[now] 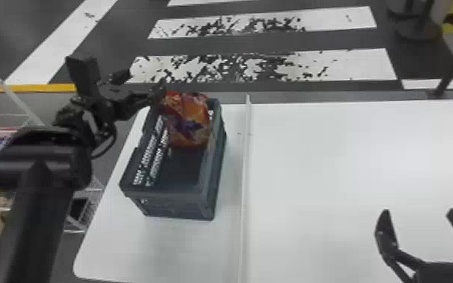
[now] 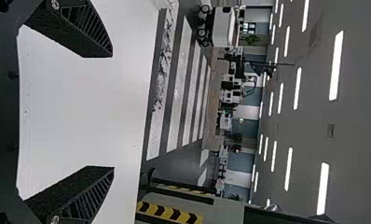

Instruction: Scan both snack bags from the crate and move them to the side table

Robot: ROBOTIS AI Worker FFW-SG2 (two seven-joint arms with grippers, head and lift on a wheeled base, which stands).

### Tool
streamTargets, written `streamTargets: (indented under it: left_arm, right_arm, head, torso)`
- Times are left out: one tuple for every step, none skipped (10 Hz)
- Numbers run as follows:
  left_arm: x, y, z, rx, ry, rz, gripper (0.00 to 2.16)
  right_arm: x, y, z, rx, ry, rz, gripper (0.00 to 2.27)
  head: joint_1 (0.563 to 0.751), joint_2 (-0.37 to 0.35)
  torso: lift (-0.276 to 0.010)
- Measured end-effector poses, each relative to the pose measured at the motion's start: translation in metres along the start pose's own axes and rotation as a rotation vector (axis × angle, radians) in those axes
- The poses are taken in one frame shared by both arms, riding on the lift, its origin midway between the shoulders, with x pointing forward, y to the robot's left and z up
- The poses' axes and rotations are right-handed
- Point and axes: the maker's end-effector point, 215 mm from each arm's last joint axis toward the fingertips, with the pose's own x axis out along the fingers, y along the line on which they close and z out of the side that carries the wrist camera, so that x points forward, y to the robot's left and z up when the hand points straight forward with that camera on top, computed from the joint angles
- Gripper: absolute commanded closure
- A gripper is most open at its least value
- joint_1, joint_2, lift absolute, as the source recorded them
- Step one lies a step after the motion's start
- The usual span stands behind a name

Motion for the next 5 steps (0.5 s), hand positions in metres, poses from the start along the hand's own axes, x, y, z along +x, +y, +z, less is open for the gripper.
streamTargets:
  left_arm:
    - [0.007,-0.001,-0.005,0.008,0.019,-0.008,0.06]
    - [0.014,-0.009,-0.010,0.014,0.043,-0.042,0.06]
    - [0.017,-0.015,-0.013,0.042,0.068,-0.073,0.06]
    - [0.017,-0.019,-0.013,0.071,0.084,-0.110,0.06]
    - [0.014,-0.021,-0.014,0.101,0.099,-0.149,0.06]
  right_arm:
    - [0.002,0.002,-0.003,-0.003,0.010,0.003,0.06]
    - [0.001,-0.001,-0.006,-0.006,0.017,-0.001,0.06]
    - [0.000,-0.004,-0.008,-0.007,0.020,-0.006,0.06]
    - [0.000,-0.006,-0.008,-0.005,0.020,-0.009,0.06]
    - [0.001,-0.006,-0.007,-0.003,0.019,-0.010,0.06]
  head:
    - [0.695,0.165]
    - [0.695,0.159]
    - [0.695,0.146]
    - [0.695,0.137]
    - [0.695,0.134]
  torso:
    - [-0.075]
    - [-0.075]
    - [-0.075]
    - [-0.075]
    - [-0.075]
